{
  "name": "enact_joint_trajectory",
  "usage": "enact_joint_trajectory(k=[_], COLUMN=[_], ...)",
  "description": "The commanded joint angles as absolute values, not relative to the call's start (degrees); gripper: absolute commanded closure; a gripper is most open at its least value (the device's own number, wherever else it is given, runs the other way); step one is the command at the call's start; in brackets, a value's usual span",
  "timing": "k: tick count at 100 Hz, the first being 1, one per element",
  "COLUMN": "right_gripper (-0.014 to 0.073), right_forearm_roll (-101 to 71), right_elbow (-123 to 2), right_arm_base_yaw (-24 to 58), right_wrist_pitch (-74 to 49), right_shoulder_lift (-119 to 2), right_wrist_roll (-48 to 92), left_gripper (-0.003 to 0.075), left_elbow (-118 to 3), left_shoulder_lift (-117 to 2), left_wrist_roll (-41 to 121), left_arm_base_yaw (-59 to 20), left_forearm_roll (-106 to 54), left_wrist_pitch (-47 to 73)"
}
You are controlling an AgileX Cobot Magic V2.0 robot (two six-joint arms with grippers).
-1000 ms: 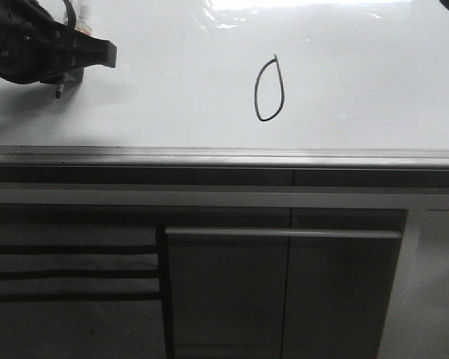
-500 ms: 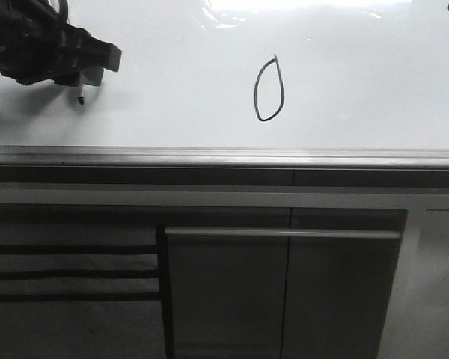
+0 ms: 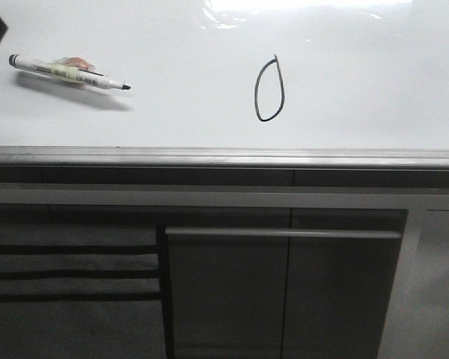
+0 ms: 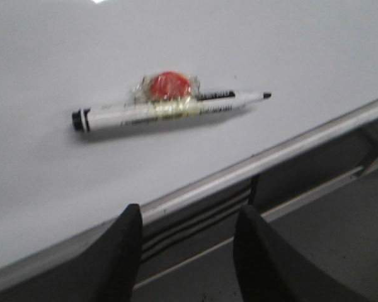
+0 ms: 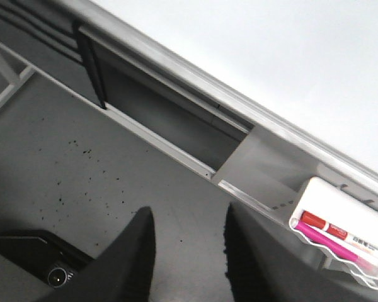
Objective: Write number 0 on whiteboard
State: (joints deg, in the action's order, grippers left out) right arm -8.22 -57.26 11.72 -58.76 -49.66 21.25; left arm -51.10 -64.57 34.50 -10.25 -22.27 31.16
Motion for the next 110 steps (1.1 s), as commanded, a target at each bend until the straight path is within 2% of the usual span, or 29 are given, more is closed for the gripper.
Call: enact_joint_trajectory(k=[1, 28, 47, 59, 76, 80, 110], right_gripper=[0.0355, 0.0355, 0.0355, 0.0401, 0.0665, 0.0666, 0.0666], right_forearm_roll=[-7.1, -7.1, -8.8, -10.2, -10.2, -10.2, -10.3], right_elbow=[-57.9, -47.4, -38.5, -34.3, -31.9, -31.9, -31.9], right_arm_base_yaw=[10.3, 8.8, 8.8, 8.8, 8.8, 8.8, 8.8], right_wrist_pitch=[-54.5, -43.0, -30.9, -25.7, -23.5, -23.5, -26.1], right_shoulder_lift=[-47.7, -40.0, -33.7, -30.9, -30.2, -30.5, -30.9], right_wrist_roll=[17.7, 9.8, 7.9, 7.9, 7.9, 7.9, 7.9], left_gripper=[0.0405, 0.0405, 0.0412, 0.0493, 0.0705, 0.0740, 0.0740], left_elbow=[-52.8, -51.7, -43.5, -37.4, -31.7, -30.9, -29.1], left_shoulder_lift=[-60.1, -46.8, -37.3, -33.3, -31.9, -31.9, -32.1], left_wrist_roll=[25.2, 23.0, 21.9, 18.3, 17.1, 17.1, 17.1], left_arm_base_yaw=[-10.0, -10.0, -9.5, -9.5, -9.5, -9.5, -9.5], left_forearm_roll=[-15.2, -12.8, -13.4, -14.4, -18.6, -21.9, -25.8], left_wrist_pitch=[33.8, 42.4, 34.3, 25.3, 14.7, 14.5, 14.6])
